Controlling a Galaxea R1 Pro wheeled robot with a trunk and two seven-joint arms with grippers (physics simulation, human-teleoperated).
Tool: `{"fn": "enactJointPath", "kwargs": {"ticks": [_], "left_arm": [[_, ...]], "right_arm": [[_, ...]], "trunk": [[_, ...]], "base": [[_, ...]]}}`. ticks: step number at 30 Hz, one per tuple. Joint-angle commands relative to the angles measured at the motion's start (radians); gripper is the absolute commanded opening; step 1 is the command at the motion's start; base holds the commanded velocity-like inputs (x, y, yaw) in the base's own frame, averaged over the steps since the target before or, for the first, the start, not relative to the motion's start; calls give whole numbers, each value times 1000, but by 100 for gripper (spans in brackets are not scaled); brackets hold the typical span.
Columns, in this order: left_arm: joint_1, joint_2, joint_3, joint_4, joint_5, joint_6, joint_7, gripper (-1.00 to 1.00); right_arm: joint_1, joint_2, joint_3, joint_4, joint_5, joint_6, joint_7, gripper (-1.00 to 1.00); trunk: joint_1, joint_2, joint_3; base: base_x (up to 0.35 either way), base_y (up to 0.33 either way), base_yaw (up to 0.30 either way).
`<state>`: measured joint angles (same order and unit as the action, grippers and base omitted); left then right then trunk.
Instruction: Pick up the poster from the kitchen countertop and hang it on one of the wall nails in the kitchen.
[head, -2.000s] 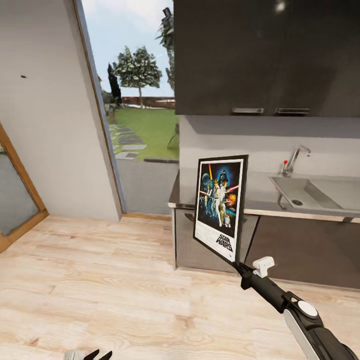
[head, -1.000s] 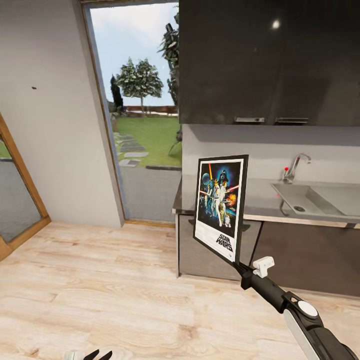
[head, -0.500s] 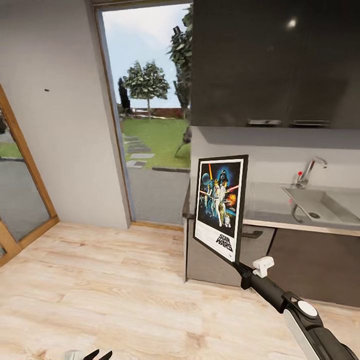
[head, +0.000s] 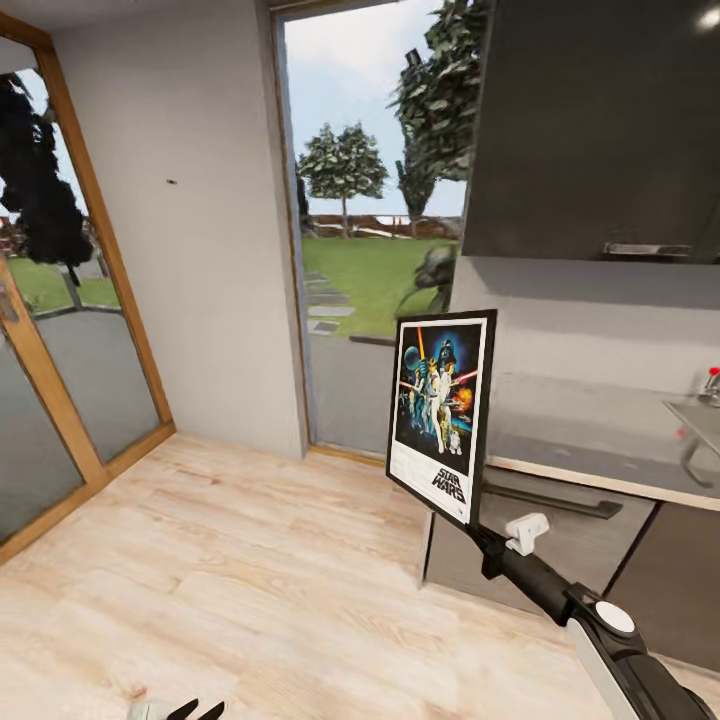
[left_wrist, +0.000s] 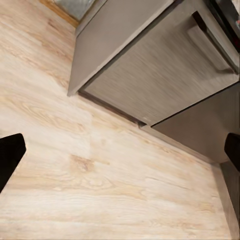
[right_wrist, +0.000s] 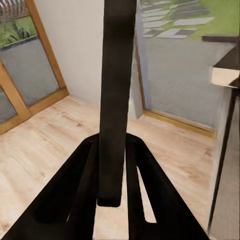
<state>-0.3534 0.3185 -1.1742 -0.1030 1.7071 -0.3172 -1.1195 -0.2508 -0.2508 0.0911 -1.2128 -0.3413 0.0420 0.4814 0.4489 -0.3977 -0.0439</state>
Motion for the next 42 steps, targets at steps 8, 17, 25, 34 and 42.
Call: {"fn": "enactJointPath", "kwargs": {"ticks": [8,17,25,34,42], "left_arm": [[-1,1,-9,-1,8,-5,1,100],[-1,1,-9,-1,8,-5,1,100],[-1,1,-9,-1,8,-5,1,100],[-1,1,-8,-1,8,-5,0,100],[-1,1,-8,-1,8,-5,0,100]], "right_arm": [[-1,0,1,-1,-13,6,5,-100],[-1,0,1,-1,-13,6,5,-100],[-1,-1,1,-1,-13,6,5,-100],[-1,-1,0,-1,-13,7,5,-100],[-1,-1,1,-1,-13,6,5,-100]], "trunk": [[1,-2,-2],[1,-2,-2],[1,-2,-2],[1,-2,-2],[1,-2,-2]], "base": [[215,235,282],[207,240,282],[206,242,189],[206,243,13],[205,245,0]]}}
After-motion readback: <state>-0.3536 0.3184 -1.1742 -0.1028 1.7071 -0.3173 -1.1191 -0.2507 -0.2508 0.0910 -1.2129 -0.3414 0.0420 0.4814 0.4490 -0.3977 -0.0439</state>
